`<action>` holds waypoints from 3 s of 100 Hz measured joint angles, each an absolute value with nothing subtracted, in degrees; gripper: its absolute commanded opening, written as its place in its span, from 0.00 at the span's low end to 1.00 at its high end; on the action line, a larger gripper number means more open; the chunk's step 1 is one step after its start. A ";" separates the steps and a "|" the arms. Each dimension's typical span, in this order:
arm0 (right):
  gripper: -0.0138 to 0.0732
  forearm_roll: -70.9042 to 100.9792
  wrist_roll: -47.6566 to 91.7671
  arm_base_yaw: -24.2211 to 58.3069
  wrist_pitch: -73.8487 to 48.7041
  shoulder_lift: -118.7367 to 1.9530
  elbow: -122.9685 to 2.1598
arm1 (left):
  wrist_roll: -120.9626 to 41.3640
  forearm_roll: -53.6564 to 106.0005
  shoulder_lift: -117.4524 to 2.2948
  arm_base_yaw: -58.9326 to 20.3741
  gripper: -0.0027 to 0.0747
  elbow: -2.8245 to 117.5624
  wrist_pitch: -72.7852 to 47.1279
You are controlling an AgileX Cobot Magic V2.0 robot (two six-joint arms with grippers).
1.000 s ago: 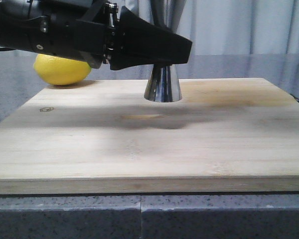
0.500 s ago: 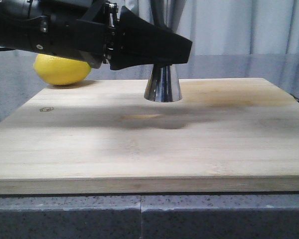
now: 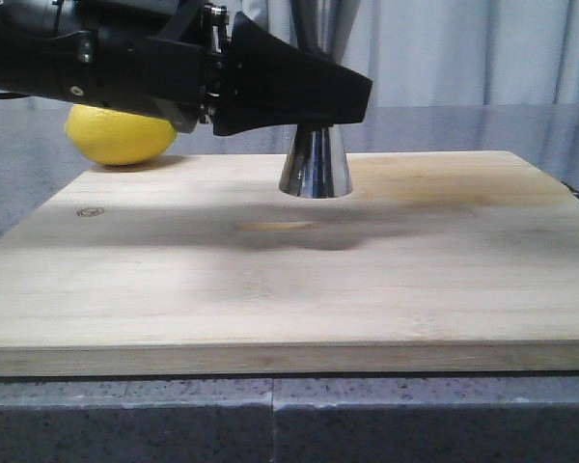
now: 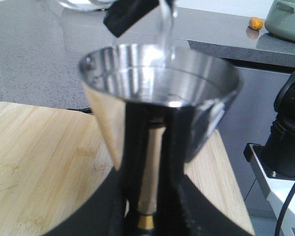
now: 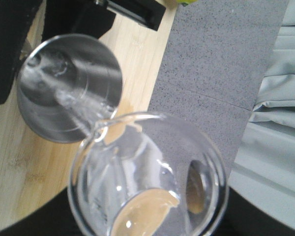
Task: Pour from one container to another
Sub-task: 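Tilt the beaker with the right gripper, pouring liquid into the jigger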
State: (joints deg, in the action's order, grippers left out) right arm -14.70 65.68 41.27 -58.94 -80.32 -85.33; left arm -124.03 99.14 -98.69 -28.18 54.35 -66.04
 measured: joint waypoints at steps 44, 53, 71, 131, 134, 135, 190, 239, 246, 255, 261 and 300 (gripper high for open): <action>0.45 -14.93 65.68 41.27 -58.98 -80.32 -85.33 | -123.89 99.14 -98.69 -28.18 0.01 54.35 -66.04; 0.45 -14.93 65.68 41.27 -59.07 -80.32 -85.33 | -123.78 99.14 -98.69 -28.18 0.01 54.35 -66.04; 0.39 -15.06 65.68 41.27 -59.07 -80.32 -85.33 | -123.78 99.14 -98.69 -28.18 0.01 54.35 -66.04; 0.39 -15.67 65.68 41.87 -59.45 -80.32 -85.33 | -123.78 99.14 -98.69 -28.18 0.01 54.35 -66.04; 0.39 -16.12 65.68 42.14 -59.45 -80.32 -85.33 | -123.78 99.14 -98.69 -28.18 0.01 54.35 -66.04; 0.39 -16.22 65.68 42.32 -59.45 -80.32 -85.33 | -123.78 99.14 -98.69 -28.18 0.01 54.35 -66.04; 0.39 -18.29 65.68 44.01 -59.45 -81.98 -85.33 | -123.45 98.04 -98.69 -28.18 0.01 54.35 -66.04; 0.39 -20.77 65.68 45.95 -59.45 -81.98 -85.42 | -123.34 97.91 -98.69 -28.18 0.01 54.35 -66.04; 0.39 -21.13 65.68 45.95 -59.45 -81.98 -85.42 | -123.34 97.91 -98.69 -28.18 0.01 54.35 -66.04; 0.39 -21.41 65.68 45.95 -59.45 -81.98 -85.42 | -123.34 97.91 -98.69 -28.18 0.01 54.35 -66.04; 0.39 -21.67 65.68 45.95 -59.45 -81.98 -85.42 | -123.34 97.91 -98.69 -28.18 0.01 54.35 -66.04; 0.39 -22.65 65.68 45.95 -59.45 -81.98 -85.42 | -123.34 97.87 -98.69 -28.18 0.01 54.35 -66.04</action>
State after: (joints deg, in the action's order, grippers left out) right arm -22.65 65.68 45.95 -59.45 -81.98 -85.42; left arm -123.34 97.87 -98.69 -28.18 54.35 -66.04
